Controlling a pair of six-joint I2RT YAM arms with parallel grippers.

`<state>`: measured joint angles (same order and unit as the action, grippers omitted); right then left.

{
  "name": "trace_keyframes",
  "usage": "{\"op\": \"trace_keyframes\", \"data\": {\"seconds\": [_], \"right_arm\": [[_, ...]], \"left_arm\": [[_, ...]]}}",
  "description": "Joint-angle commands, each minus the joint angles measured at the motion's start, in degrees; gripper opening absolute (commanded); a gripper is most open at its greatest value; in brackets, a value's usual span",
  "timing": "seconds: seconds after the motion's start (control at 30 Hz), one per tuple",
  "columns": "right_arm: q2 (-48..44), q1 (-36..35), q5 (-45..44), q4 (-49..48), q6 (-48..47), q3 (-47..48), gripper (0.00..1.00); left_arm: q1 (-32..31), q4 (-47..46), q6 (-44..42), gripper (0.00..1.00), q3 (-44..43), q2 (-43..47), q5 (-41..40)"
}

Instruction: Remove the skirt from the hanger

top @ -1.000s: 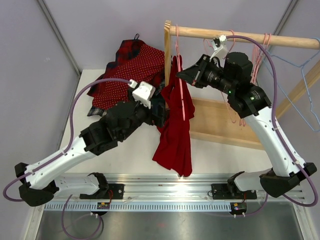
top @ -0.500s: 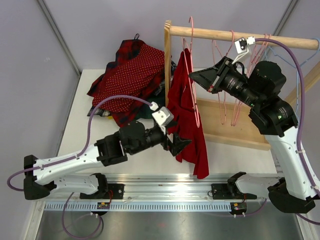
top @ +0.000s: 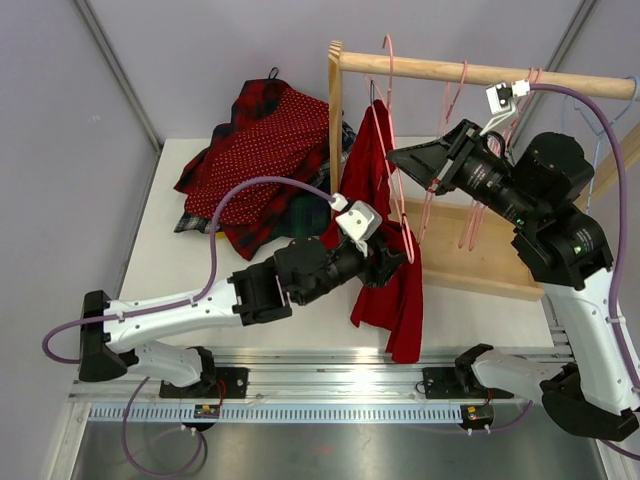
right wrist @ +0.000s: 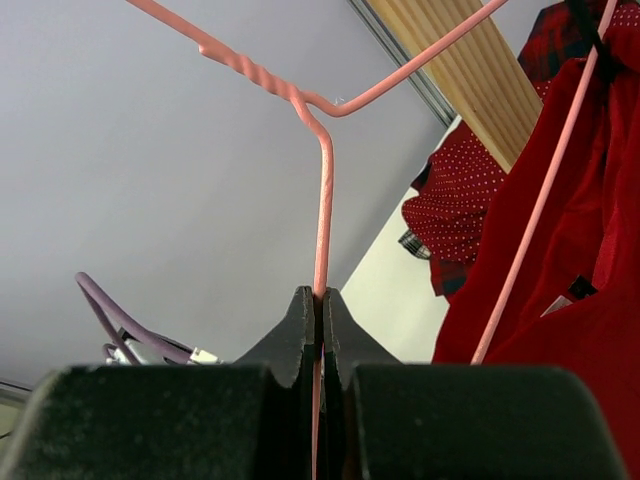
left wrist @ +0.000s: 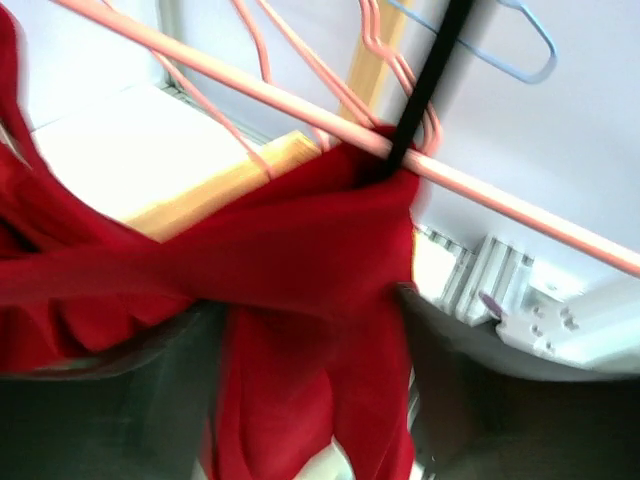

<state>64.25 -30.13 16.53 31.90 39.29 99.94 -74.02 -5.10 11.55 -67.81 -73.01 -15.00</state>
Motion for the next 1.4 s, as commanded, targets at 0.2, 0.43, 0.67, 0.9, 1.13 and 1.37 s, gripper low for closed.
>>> {"op": "trace_keyframes", "data": {"seconds": [0.2,0.43,0.67,0.9,1.13,1.37], "right_arm": [[-3.2,-0.5,-1.9,-9.4,-0.8,-0.8,0.00],[-6.7,-0.5,-7.0,-17.3,-4.1,-12.5,0.00],[-6.1,-0.5,-11.6,-21.2,-8.8,-16.2,0.00],[-6.2,-0.5,-21.1,-23.6,-13.2,-18.2,0.00],[-5.4,-0.7,-25.9,-25.4,-16.0,-19.1,0.00],[-6.1,-0.7,-23.5,-21.7,-15.1,-14.0,0.00]], "left_arm": [[-1.7,-5.5,-3.6,0.00,-7.9,-3.7,-7.0],[-5.7,-0.9,-5.3,0.00,-7.3,0.8,-9.0],[-11.2,4.7,-8.3,0.00,-10.8,3.1,-9.3],[-21.1,14.0,-13.9,0.00,-20.3,-1.3,-7.0],[-28.1,18.2,-15.9,0.00,-27.0,-5.8,-10.5],[-29.5,20.9,-12.2,0.00,-22.2,-5.3,-16.7]]}}
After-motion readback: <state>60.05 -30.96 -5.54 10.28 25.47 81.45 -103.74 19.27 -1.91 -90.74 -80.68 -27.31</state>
